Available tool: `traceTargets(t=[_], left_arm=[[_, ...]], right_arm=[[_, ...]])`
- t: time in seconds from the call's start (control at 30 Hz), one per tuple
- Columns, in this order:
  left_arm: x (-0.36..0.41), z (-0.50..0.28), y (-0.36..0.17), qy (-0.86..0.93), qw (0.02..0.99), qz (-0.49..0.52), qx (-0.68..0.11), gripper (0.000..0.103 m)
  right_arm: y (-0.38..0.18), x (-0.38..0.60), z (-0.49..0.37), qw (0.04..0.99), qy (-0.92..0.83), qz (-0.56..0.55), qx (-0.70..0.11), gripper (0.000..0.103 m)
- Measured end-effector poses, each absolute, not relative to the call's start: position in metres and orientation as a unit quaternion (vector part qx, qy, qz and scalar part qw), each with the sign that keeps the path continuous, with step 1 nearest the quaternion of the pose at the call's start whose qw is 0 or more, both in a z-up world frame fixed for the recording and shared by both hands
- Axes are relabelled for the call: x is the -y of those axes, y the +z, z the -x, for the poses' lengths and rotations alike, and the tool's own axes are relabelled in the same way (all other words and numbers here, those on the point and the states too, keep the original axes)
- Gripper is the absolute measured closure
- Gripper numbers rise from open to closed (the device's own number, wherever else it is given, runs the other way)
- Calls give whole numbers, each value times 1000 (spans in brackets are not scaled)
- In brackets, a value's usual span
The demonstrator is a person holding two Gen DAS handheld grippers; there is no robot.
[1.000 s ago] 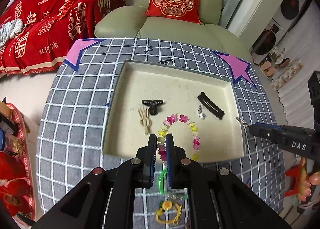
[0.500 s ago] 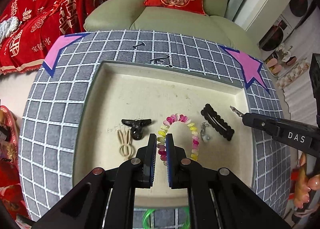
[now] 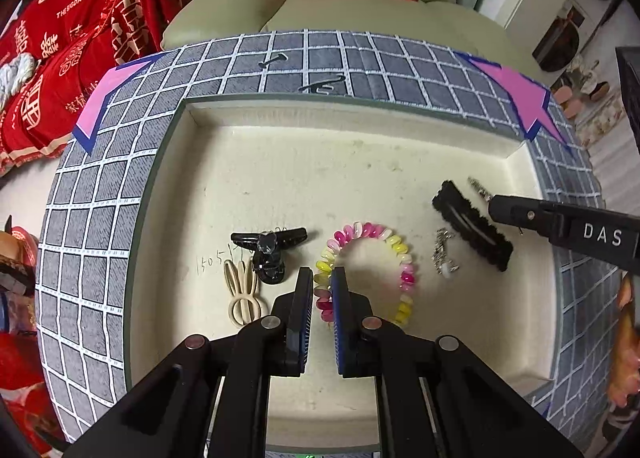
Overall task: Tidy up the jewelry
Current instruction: 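Lift both held items and carry them over the white tray, then open the right tool to drop the toothed clip while the left tool drops the beaded bracelet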
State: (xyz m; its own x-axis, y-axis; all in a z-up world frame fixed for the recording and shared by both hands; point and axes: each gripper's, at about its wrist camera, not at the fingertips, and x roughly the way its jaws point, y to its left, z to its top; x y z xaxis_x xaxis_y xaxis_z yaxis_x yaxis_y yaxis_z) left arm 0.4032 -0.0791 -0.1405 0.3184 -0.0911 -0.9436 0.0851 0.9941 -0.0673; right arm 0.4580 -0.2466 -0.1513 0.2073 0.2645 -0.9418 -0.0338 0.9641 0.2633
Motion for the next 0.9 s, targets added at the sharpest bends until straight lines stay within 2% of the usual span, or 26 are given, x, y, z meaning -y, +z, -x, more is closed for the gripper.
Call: traceTargets(t=[0.3, 0.37, 0.4, 0.43, 0.9], left_arm=[[89, -402, -146, -45, 808, -34, -587, 85], [89, -401, -144, -46, 810, -35, -584, 85], [89, -401, -141, -47, 812, -34, -581, 85], [89, -400, -139, -48, 813, -33, -579, 85], [81, -393, -115, -43, 827, -32, -559, 85]], right_arm=[[-164, 250, -459, 759, 99, -100, -636, 83], [-164, 251, -460, 756, 105, -109, -637, 70], [-163, 252, -460, 756, 106, -113, -636, 52], [-161, 254, -459, 759, 107, -117, -632, 44], [-114, 269, -442, 776, 123, -182, -591, 40]])
